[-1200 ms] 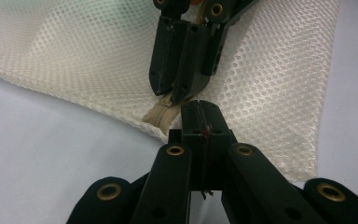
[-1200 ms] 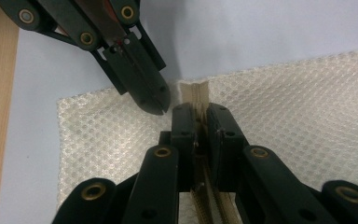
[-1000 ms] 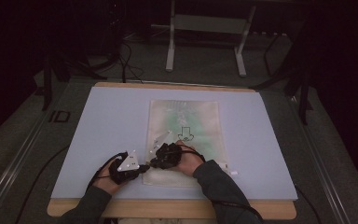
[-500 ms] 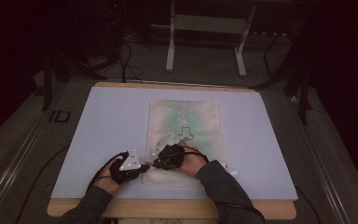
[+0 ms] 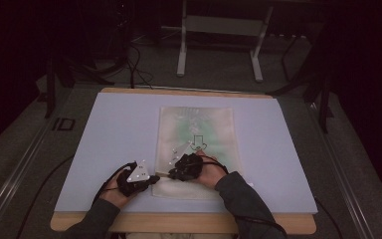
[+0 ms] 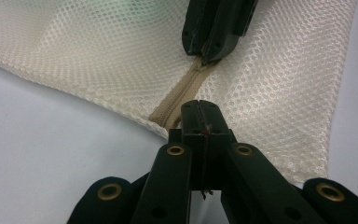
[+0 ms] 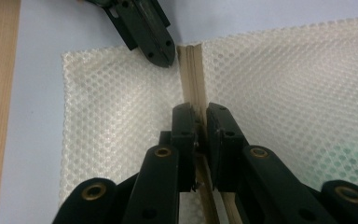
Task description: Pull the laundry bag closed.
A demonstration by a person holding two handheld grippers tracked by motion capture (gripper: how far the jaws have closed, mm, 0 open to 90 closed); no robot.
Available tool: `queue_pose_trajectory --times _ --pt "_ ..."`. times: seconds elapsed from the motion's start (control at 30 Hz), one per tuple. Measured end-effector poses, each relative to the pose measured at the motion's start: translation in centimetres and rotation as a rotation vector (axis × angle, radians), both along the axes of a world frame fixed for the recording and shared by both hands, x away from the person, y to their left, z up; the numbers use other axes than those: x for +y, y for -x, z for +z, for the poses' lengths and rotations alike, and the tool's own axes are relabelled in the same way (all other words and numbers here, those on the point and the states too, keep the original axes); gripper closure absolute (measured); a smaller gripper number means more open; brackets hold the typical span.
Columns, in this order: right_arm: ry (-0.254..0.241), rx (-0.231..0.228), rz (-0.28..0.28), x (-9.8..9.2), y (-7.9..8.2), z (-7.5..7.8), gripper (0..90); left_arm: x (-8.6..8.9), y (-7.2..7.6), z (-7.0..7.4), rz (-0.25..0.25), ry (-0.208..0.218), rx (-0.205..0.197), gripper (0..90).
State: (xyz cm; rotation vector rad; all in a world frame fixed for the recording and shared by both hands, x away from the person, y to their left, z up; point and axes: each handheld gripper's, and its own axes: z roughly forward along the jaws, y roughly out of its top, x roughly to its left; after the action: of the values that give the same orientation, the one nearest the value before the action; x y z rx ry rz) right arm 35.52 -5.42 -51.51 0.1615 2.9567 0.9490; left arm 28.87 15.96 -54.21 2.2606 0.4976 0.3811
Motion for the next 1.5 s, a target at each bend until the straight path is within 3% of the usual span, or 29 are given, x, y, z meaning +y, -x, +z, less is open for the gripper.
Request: queue_pose_trajectory --times 1.5 --pt "0.031 0.009 -0.023 -3.2 -0.1 0.8 82.3 0.2 -0.2 0.0 -0.001 0.016 0.021 89.7"
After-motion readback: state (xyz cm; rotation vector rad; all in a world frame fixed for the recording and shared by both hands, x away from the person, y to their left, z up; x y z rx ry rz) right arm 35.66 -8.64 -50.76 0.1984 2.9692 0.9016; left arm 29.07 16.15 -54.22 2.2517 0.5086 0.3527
